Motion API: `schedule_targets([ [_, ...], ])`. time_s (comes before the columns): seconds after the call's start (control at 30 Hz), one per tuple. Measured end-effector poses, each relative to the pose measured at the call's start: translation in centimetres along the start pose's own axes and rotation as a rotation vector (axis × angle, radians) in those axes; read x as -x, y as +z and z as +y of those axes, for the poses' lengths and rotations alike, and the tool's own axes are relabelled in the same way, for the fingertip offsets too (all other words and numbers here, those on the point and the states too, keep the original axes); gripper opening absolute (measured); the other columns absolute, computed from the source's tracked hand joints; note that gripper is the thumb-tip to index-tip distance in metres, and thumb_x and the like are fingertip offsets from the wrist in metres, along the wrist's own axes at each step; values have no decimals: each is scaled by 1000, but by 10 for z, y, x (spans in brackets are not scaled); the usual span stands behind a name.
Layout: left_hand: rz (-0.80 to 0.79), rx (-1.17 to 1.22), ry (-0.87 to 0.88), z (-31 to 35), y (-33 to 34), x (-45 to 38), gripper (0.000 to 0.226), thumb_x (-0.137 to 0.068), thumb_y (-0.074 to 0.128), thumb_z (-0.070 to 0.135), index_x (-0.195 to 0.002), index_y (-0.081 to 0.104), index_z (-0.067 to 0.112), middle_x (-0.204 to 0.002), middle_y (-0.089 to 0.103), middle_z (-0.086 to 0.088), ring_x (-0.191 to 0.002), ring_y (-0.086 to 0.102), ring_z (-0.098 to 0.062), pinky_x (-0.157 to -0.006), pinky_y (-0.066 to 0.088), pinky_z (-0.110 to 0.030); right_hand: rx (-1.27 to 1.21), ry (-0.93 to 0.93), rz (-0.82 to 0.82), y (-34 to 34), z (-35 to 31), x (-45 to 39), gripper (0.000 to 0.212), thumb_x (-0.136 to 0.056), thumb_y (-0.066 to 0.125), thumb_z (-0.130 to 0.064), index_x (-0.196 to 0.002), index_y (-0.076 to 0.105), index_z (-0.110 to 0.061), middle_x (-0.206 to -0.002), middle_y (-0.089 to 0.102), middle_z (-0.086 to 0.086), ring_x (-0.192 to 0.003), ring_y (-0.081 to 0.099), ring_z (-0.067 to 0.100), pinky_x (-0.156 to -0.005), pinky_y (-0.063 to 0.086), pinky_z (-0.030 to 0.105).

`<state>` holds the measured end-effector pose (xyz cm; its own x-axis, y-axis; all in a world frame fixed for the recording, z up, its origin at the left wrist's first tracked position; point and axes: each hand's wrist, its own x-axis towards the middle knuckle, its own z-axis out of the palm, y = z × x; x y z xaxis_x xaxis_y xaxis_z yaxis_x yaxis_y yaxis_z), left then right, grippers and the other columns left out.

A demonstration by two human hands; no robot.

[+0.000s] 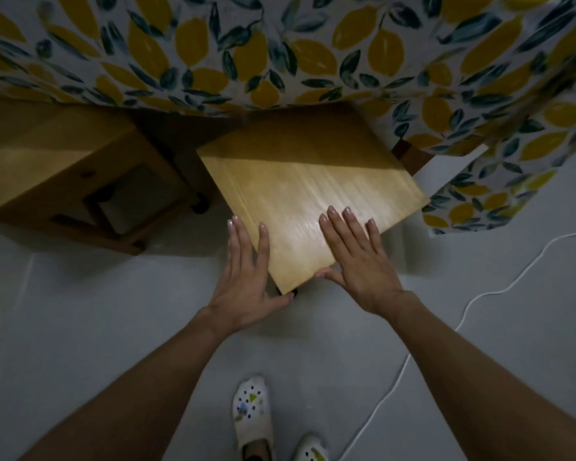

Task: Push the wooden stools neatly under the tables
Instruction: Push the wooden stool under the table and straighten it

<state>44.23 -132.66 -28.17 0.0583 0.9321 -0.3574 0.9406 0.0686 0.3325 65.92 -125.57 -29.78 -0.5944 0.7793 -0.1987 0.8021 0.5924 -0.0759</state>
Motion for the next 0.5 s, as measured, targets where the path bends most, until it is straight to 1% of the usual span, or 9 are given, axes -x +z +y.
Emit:
schedule_targets([
  [0.17,19,30,28,-5,-27,-60,126,-72,59,69,-143,-28,11,-143,-43,-25,-132,-42,-37,-110,-19,-42,20,10,-11,-12,28,-57,89,-85,6,-72,-154,4,-16,-163,2,6,-149,-3,26,-118,-2,49],
  [0.37,-64,18,43,-16,-54,-107,124,-73,59,68,-142,-30,17,-142,-44,-26,-131,-42,-37,-109,-18,-43,22,22,-32,-24,49,-102,88,-86,9,-71,-154,0,-15,-163,1,7,-149,-8,24,-117,-4,50],
  [0.5,-78,18,37,-19,-63,-125,124,-71,58,70,-143,-27,18,-142,-44,-26,-132,-41,-37,-109,-18,-42,7,47,-22,-26,56,-117,90,-84,9,-73,-153,-5,-17,-163,-4,5,-148,-11,21,-116,-8,48],
])
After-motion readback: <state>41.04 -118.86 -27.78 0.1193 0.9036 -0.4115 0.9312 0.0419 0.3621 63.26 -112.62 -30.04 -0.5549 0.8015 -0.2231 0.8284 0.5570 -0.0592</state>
